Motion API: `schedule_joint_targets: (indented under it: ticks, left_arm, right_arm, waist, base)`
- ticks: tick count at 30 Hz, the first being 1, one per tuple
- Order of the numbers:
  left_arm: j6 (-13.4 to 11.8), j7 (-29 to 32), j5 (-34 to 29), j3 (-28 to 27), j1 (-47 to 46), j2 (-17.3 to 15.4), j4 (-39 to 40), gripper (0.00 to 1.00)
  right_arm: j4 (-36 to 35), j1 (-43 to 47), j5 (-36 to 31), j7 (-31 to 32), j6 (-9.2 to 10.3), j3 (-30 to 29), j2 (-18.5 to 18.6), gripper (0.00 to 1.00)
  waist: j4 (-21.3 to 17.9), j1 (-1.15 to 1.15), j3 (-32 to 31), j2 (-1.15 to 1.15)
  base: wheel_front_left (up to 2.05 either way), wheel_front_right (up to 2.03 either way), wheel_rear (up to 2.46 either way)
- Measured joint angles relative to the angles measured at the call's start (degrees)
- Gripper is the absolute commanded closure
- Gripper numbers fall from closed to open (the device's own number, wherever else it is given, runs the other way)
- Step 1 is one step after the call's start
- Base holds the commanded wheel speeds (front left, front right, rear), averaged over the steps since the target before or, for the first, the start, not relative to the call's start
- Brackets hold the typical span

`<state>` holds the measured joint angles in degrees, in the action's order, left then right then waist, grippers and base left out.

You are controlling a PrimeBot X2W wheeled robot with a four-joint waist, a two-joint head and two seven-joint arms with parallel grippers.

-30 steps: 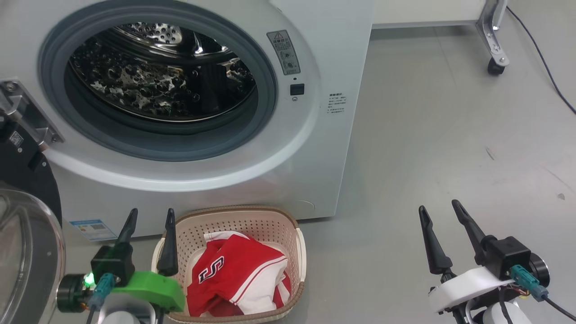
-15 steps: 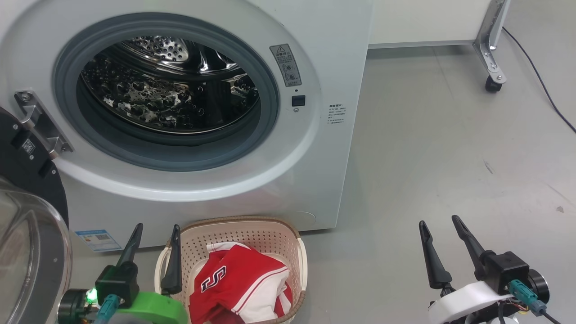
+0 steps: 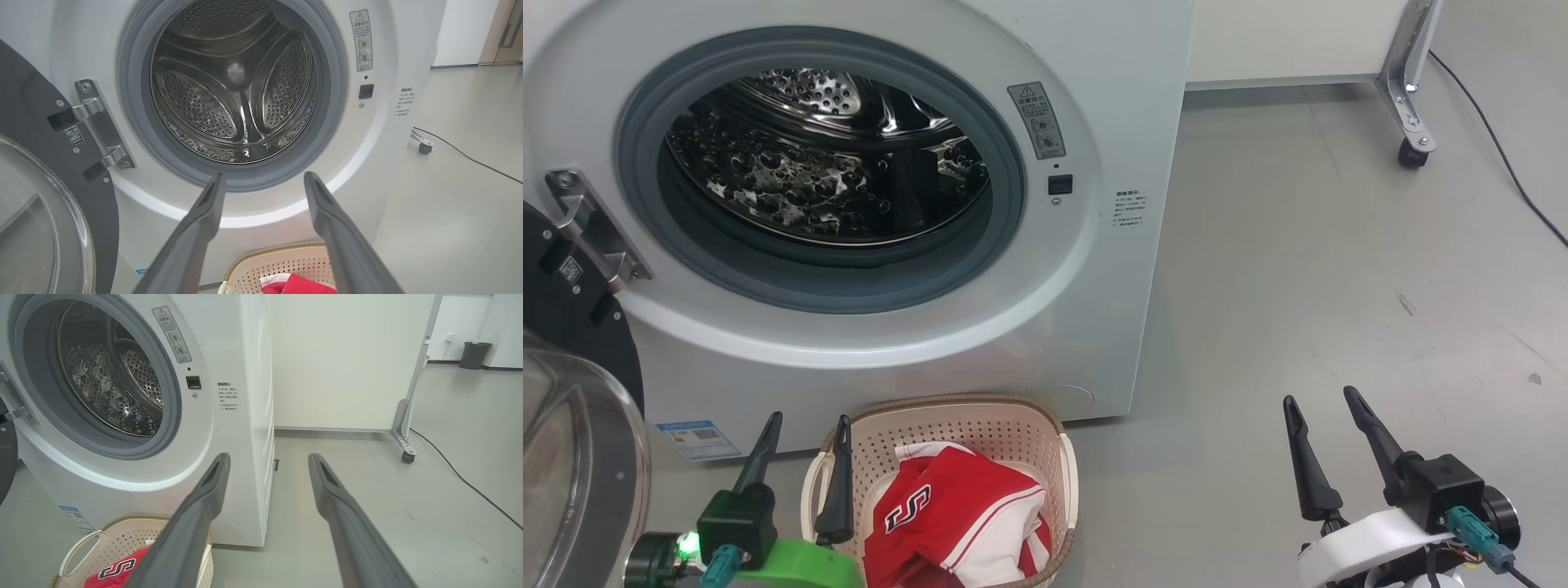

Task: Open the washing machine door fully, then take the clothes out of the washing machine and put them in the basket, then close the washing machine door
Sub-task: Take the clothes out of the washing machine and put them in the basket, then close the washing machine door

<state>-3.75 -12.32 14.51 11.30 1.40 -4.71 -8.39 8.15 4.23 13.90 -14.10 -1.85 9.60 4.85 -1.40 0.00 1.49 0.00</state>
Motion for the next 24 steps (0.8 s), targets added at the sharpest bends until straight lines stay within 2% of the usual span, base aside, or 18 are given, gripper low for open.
schedule_joint_targets:
  ticks: [13,24]
  left_arm:
    - [-0.6,1.7,-0.6,0.0,1.5,-0.3,3.1,0.00]
    - [-1.1,2.7,-1.2,0.1,2.6,-0.3,4.9,0.00]
  right_arm:
    - [-0.5,0.8,0.0,0.2,0.26,0.0,0.0,0.00]
    - [-1.0,0.9,0.0,0.5,0.52,0.0,0.2,0.00]
  waist:
    - [-0.1,0.00,-0.1,0.00]
    - [0.6,0.00,-0.5,0.00]
  base:
    - [-0.05,0.05,0.00]
    - [-0.46,0.46,0.00]
